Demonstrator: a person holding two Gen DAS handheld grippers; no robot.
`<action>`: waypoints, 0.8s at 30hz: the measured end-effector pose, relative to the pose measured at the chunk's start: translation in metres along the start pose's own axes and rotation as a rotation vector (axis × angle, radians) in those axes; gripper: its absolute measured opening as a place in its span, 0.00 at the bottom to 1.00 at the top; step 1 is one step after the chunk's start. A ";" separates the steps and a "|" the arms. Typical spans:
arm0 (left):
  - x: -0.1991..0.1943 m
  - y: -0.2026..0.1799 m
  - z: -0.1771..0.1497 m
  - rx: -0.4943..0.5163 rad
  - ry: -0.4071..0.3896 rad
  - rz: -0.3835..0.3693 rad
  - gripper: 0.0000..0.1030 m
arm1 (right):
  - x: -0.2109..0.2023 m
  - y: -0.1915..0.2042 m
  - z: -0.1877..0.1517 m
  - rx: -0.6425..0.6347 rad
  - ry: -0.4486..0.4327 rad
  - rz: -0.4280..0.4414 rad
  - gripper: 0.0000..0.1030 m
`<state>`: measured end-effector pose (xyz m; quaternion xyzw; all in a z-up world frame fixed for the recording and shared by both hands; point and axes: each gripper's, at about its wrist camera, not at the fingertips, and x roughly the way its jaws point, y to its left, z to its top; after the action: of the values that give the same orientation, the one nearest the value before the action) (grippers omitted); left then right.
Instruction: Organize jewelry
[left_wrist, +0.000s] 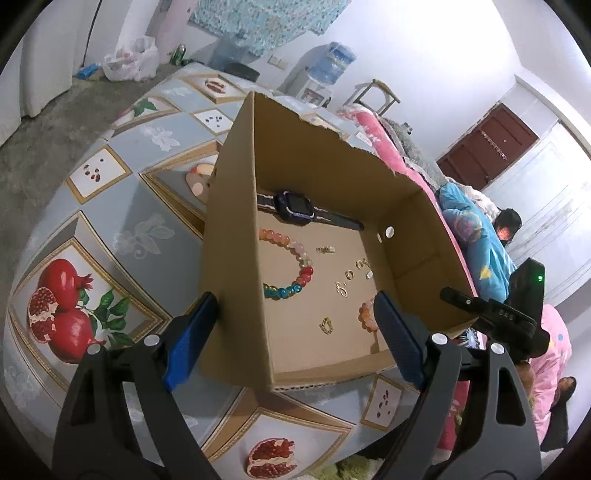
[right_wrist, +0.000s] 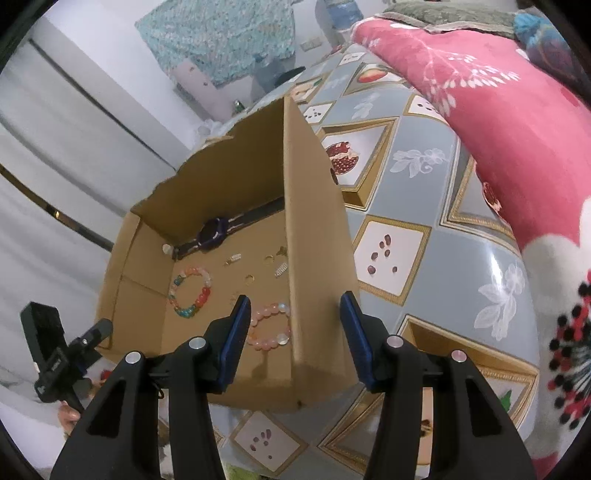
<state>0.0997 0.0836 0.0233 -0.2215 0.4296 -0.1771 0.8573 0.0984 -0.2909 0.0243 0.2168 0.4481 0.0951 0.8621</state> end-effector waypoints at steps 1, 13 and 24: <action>-0.007 -0.002 -0.001 0.008 -0.037 0.050 0.79 | -0.003 -0.001 -0.002 0.009 -0.013 0.001 0.49; -0.094 -0.066 -0.049 0.147 -0.297 0.295 0.92 | -0.108 0.038 -0.073 -0.218 -0.336 -0.244 0.86; -0.057 -0.091 -0.087 0.197 -0.198 0.491 0.92 | -0.070 0.078 -0.111 -0.336 -0.252 -0.347 0.94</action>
<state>-0.0134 0.0156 0.0626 -0.0426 0.3654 0.0176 0.9297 -0.0304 -0.2153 0.0553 0.0010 0.3457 -0.0086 0.9383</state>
